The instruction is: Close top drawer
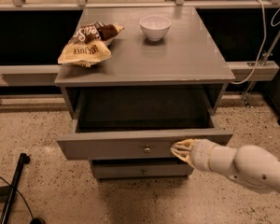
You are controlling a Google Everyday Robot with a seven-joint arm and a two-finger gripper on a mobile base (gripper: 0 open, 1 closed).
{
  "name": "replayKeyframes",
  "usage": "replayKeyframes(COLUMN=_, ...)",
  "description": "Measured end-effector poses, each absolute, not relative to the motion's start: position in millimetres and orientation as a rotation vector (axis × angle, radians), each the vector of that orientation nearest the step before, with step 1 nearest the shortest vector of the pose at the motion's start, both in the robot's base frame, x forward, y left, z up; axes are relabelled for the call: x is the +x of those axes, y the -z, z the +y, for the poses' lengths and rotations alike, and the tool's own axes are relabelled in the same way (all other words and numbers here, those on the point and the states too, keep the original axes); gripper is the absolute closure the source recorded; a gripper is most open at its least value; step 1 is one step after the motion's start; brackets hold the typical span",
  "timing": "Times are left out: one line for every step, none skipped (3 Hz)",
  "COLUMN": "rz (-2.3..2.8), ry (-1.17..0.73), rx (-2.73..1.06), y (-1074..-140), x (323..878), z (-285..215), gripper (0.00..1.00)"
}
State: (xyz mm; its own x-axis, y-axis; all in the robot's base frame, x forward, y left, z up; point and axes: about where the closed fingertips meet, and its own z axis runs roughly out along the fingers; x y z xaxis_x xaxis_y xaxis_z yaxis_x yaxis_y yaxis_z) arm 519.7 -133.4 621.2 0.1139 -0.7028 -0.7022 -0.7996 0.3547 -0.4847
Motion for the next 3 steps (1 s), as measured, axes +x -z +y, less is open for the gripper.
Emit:
replayKeyframes(rz=1.572, ry=-0.124, rx=-1.406, y=-630.1, x=542.0, z=-118.2, gripper=1.0)
replayKeyframes(rz=1.541, ry=-0.127, rx=-1.438, y=-642.9, x=571.1, z=-106.1, gripper=1.0)
replayKeyframes(rz=1.544, ry=-0.157, rx=-1.449, y=-648.3, x=599.9, z=-102.9, gripper=1.0)
